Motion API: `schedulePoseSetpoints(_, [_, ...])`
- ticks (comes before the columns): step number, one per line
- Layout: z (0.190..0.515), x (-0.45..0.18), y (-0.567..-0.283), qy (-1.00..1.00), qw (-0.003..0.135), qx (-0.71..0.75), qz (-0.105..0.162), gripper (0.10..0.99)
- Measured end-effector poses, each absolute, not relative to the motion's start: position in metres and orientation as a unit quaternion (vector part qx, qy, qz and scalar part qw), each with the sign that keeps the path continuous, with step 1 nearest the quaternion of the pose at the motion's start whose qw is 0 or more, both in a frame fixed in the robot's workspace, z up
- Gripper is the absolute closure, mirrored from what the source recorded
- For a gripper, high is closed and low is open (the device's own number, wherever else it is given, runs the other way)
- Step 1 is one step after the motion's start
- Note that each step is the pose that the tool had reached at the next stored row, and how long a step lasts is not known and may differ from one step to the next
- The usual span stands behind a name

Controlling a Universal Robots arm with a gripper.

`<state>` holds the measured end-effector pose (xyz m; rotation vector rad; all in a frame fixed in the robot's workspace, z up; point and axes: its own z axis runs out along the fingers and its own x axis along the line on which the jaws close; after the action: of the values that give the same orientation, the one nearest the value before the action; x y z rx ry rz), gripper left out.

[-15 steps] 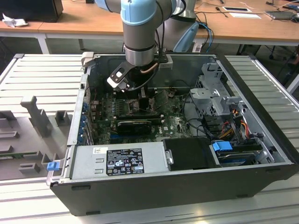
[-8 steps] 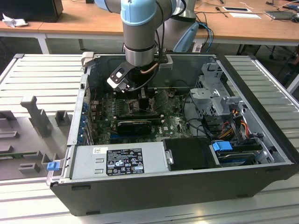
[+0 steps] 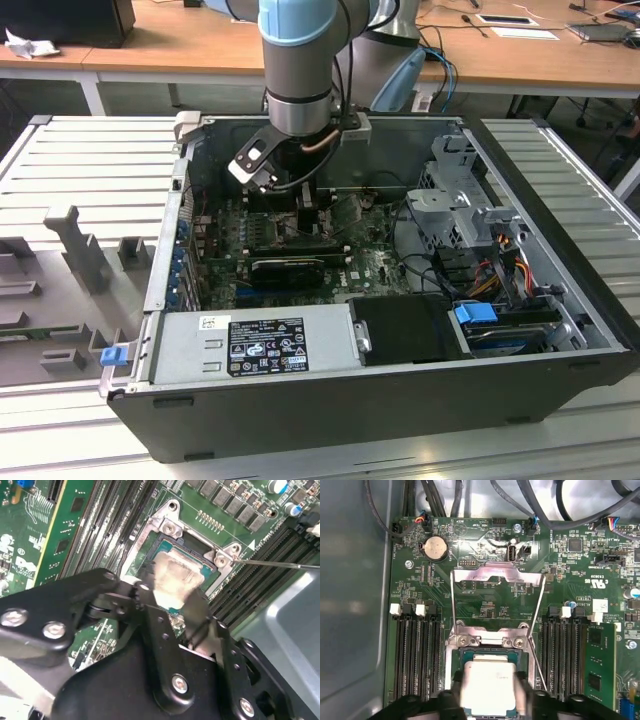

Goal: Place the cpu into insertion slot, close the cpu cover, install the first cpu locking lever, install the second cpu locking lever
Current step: 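Place the cpu into insertion slot, then close the cpu cover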

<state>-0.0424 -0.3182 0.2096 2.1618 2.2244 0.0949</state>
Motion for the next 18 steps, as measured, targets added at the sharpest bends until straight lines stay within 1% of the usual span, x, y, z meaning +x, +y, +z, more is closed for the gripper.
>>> schedulePoseSetpoints(1, [0.2112,-0.0424,-0.3182,0.717,0.019,0.696,0.03,0.624])
schedulePoseSetpoints(2, [0.2126,-0.0424,-0.3182,0.717,0.019,0.696,0.03,0.741])
schedulePoseSetpoints(3, [0.2135,-0.0424,-0.3182,0.717,0.019,0.696,0.03,0.804])
schedulePoseSetpoints(4, [0.2139,-0.0424,-0.3182,0.717,0.019,0.697,0.03,0.863])
schedulePoseSetpoints(5, [0.2146,-0.0424,-0.3182,0.717,0.019,0.697,0.03,0.863])
schedulePoseSetpoints(7, [0.2159,-0.0424,-0.3182,0.717,0.019,0.697,0.03,0.98])
schedulePoseSetpoints(18, [0.2201,-0.0424,-0.3182,0.717,0.018,0.697,0.031,0.98])
